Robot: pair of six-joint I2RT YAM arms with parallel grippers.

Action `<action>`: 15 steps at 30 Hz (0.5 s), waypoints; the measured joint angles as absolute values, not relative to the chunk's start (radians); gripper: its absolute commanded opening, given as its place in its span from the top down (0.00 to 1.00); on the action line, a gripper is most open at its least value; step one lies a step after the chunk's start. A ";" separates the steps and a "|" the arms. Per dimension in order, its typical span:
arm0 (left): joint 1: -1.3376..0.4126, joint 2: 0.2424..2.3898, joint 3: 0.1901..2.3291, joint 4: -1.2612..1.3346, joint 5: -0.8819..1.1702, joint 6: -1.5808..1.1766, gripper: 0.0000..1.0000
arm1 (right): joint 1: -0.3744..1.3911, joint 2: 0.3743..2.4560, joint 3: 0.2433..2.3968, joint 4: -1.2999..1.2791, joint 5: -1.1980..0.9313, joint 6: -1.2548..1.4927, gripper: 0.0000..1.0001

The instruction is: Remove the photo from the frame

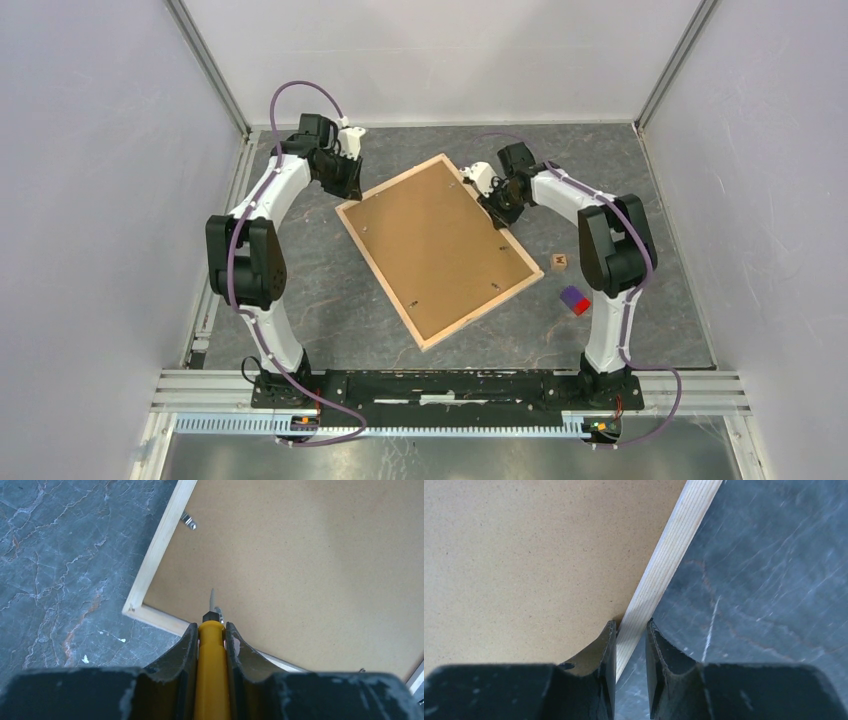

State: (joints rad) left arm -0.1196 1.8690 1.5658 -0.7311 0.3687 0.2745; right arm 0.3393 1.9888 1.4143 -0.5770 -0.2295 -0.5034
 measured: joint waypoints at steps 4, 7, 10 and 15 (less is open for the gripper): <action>-0.119 1.859 1.564 -0.731 0.368 0.276 0.98 | 0.343 2.054 1.514 -0.604 -0.241 -0.593 1.00; -0.120 1.848 1.564 -0.731 0.367 0.287 0.98 | 0.349 2.085 1.560 -0.607 -0.253 -0.649 1.00; -0.124 1.838 1.560 -0.727 0.354 0.323 0.98 | 0.353 2.093 1.572 -0.604 -0.269 -0.687 1.00; -0.138 1.837 1.552 -0.725 0.307 0.374 0.98 | 0.353 2.093 1.572 -0.604 -0.280 -0.709 0.87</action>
State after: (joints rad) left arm -0.1375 1.8370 1.5524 -0.7250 0.3065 0.3737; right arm 0.3534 2.0930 1.5719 -0.6041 -0.2802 -0.7094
